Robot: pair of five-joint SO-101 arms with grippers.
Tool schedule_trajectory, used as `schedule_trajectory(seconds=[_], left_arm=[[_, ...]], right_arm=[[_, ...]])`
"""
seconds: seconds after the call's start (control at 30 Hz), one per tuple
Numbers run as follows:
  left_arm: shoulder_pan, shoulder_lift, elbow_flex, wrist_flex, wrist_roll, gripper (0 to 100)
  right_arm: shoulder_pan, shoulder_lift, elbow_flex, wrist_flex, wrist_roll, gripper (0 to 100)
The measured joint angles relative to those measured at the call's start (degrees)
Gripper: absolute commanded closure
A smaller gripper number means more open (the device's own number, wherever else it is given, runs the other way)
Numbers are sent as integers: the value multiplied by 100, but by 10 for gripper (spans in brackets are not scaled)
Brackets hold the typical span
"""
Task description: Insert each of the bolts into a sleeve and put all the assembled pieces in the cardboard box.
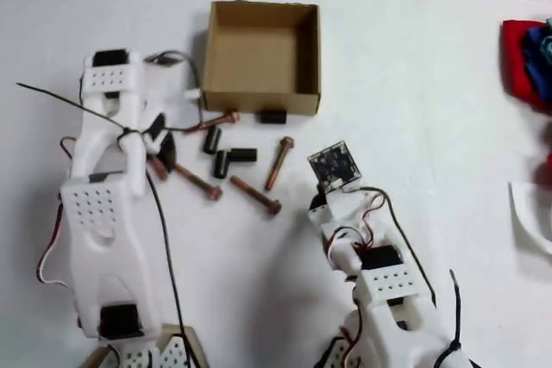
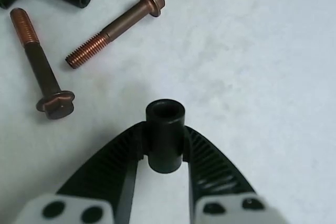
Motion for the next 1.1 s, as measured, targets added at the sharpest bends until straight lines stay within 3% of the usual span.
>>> schedule_trajectory(seconds=[0.27, 0.4, 0.67, 1.1], left_arm=[[316, -1292, 1204, 18, 202, 786], [220, -1310, 1609, -193, 1354, 784], [-70, -1099, 1618, -1380, 3947, 785], [-44, -580, 1618, -2163, 4035, 813]], right_arm=[[0, 0, 0, 0, 0, 978], [0, 0, 0, 0, 0, 978], [0, 0, 0, 0, 0, 978], [0, 0, 0, -18, 0, 978]])
